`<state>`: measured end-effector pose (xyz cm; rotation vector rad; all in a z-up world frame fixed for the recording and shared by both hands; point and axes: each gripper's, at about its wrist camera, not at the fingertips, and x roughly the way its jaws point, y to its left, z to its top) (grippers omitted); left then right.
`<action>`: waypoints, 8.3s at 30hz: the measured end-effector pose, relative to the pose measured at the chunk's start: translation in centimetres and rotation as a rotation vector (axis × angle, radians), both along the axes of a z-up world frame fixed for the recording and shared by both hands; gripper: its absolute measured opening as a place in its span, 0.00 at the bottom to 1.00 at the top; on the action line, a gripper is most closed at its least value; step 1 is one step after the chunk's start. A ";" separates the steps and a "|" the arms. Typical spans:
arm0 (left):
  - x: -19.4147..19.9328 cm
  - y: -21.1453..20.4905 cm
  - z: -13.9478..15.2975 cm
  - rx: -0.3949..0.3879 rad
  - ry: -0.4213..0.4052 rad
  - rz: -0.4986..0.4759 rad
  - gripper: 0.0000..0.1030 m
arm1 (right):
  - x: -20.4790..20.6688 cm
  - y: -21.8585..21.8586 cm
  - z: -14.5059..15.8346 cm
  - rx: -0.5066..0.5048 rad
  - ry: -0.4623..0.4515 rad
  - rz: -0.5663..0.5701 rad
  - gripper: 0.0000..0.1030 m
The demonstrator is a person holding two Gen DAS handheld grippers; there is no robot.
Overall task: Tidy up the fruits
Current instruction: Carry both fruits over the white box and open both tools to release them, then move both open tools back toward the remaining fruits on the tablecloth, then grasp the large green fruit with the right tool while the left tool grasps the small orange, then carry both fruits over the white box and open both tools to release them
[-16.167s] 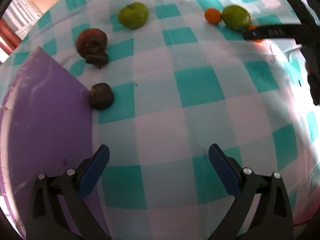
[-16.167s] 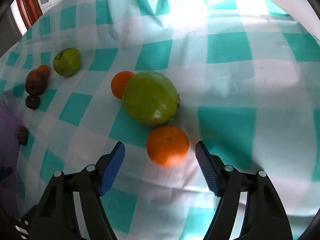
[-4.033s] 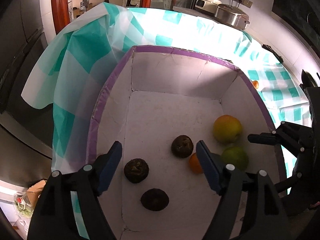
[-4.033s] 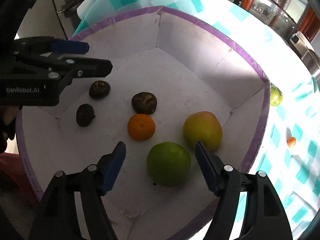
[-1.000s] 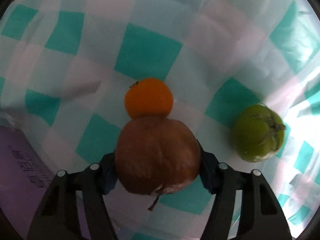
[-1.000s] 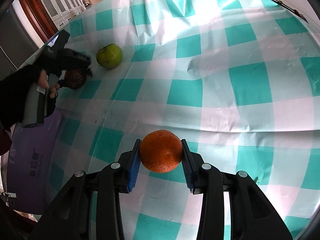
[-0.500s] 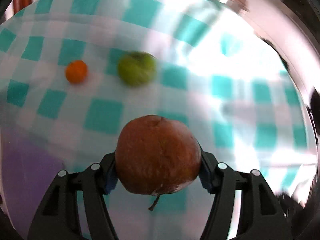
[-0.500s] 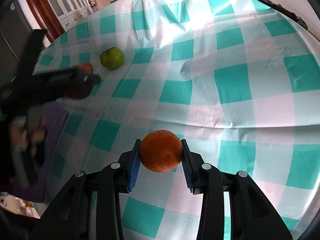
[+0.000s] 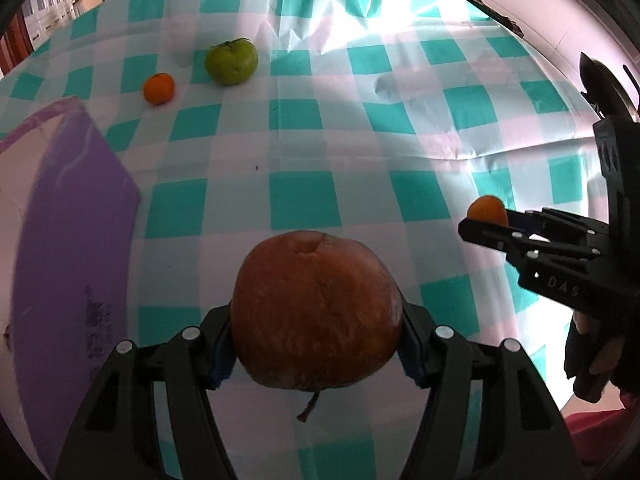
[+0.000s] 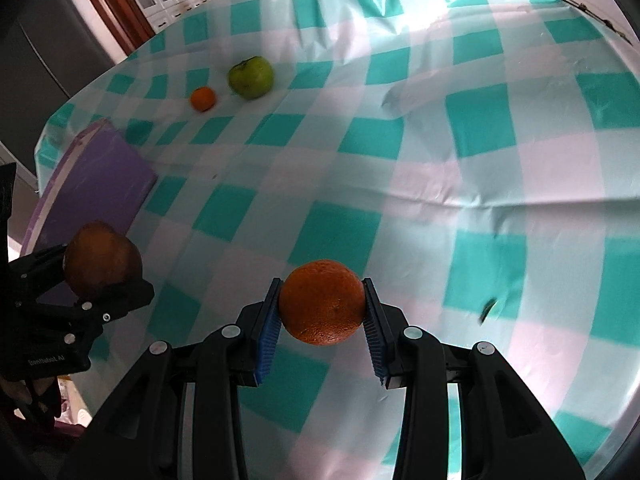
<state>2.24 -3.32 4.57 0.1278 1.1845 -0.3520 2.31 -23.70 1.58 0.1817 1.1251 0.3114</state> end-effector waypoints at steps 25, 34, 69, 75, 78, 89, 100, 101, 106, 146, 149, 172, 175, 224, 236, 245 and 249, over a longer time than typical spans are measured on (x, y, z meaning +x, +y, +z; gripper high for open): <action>-2.8 9.7 9.5 0.023 -0.290 -0.158 0.63 | -2.7 10.8 8.7 -0.022 -0.177 -0.074 0.37; -3.4 17.6 10.6 0.030 -0.321 -0.130 0.63 | -3.7 19.4 11.5 0.001 -0.234 -0.030 0.37; 1.3 31.5 5.3 0.076 -0.160 0.159 0.63 | -3.8 40.7 6.6 -0.192 -0.080 0.620 0.37; 1.9 31.5 4.6 0.073 -0.118 0.163 0.63 | -3.7 41.0 5.9 -0.210 -0.057 0.624 0.39; 2.0 31.5 4.2 0.081 -0.095 0.164 0.64 | -3.4 41.5 5.4 -0.217 -0.044 0.619 0.44; 0.9 31.4 5.3 0.097 -0.187 0.162 0.82 | -3.7 42.1 5.3 -0.192 -0.062 0.626 0.65; 0.3 31.8 5.6 0.112 -0.218 0.175 0.90 | -3.8 41.5 5.5 -0.158 -0.099 0.597 0.70; 0.3 31.8 5.6 0.113 -0.220 0.175 0.91 | -3.9 41.4 5.6 -0.151 -0.109 0.591 0.70; 0.3 31.7 5.6 0.108 -0.214 0.196 0.94 | -4.7 39.6 7.2 -0.060 -0.167 0.549 0.70; 23.4 12.0 5.1 -0.094 0.036 0.394 0.98 | 27.7 17.3 -4.4 -0.180 -0.150 0.055 0.64; 25.9 10.6 3.7 -0.055 0.063 0.420 0.98 | 24.6 13.3 -4.5 -0.112 -0.165 -0.021 0.64; 30.0 9.1 -5.2 0.029 0.066 0.601 0.43 | 18.2 6.5 -4.5 -0.014 -0.165 -0.139 0.65; 28.1 7.5 -4.6 -0.003 0.066 0.531 0.43 | 18.2 6.9 -4.5 -0.031 -0.153 -0.150 0.65; -1.4 7.6 11.6 -0.068 -0.224 -0.182 0.43 | -10.2 9.6 9.3 -0.073 -0.164 -0.493 0.65; -1.8 15.7 13.8 -0.056 -0.294 -0.083 0.43 | -8.8 14.3 13.1 -0.063 -0.242 -0.382 0.65; -1.2 22.9 13.6 -0.049 -0.303 0.054 0.43 | -5.1 21.1 15.1 -0.091 -0.277 -0.195 0.65; -0.7 26.3 13.1 -0.048 -0.302 0.134 0.43 | -3.6 24.4 15.4 -0.110 -0.279 -0.085 0.65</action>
